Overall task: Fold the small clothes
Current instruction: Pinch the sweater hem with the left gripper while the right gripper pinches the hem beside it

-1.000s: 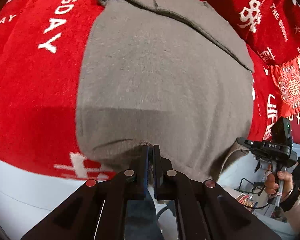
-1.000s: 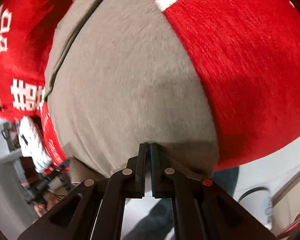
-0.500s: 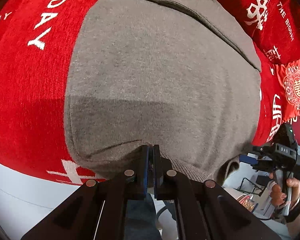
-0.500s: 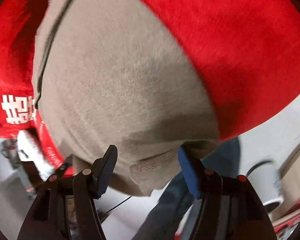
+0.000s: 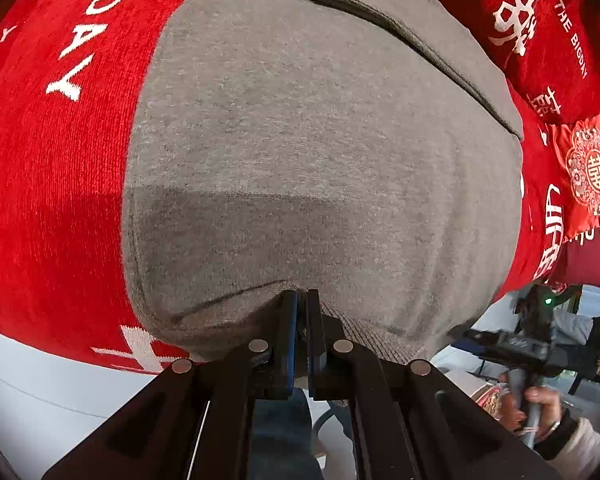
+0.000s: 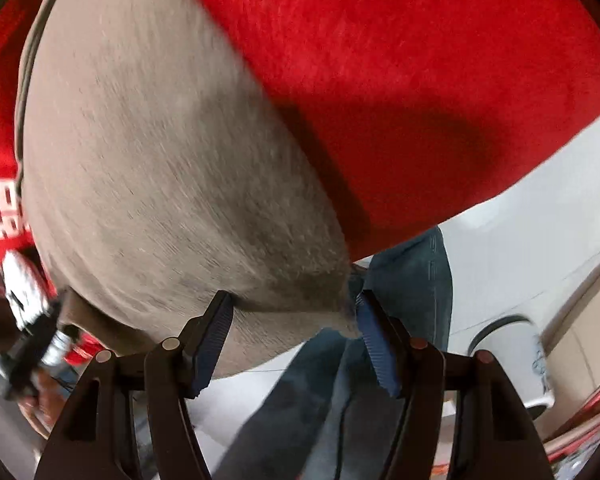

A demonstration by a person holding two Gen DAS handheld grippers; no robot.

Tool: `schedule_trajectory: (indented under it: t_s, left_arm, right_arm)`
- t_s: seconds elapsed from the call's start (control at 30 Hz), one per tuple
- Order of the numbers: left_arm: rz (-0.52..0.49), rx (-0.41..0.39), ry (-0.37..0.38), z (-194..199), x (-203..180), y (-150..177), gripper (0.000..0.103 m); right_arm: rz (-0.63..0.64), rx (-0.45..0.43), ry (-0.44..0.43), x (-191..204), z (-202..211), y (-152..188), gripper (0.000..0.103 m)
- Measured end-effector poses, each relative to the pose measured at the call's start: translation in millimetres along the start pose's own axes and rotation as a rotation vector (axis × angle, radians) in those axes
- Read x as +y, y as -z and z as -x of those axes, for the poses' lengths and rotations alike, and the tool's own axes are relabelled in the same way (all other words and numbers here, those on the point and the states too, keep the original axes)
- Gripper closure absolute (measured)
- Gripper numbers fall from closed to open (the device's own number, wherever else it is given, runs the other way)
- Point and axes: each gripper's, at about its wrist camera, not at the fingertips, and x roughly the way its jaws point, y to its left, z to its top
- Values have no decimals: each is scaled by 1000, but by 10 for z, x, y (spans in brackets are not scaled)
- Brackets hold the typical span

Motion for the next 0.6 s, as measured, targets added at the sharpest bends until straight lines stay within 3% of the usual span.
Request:
schedule_trajectory:
  t_s: [0.07, 0.1, 0.13, 0.17, 0.37, 0.5, 0.6]
  left_arm:
    - [-5, 6, 2, 6, -4, -3, 98]
    - [-6, 9, 5, 9, -6, 0, 98]
    - [-7, 11, 10, 14, 1, 4, 98]
    - [-10, 11, 13, 25, 12, 8, 98]
    - [-18, -40, 52, 334, 11, 35, 98]
    - [-9, -129, 78, 697, -38, -114, 98]
    - [0, -191, 86, 891, -74, -396, 98]
  right_arm:
    - [31, -26, -8, 20, -21, 19, 37]
    - [47, -30, -23, 27, -28, 25, 44]
    - [51, -18, -70, 49, -47, 45, 86]
    - [32, 7, -123, 28, -29, 60, 93]
    - [113, -36, -403, 452, 574, 225, 93]
    - [171, -133, -562, 946, 1097, -70, 93]
    - [224, -178, -613, 1315, 1371, -425, 93]
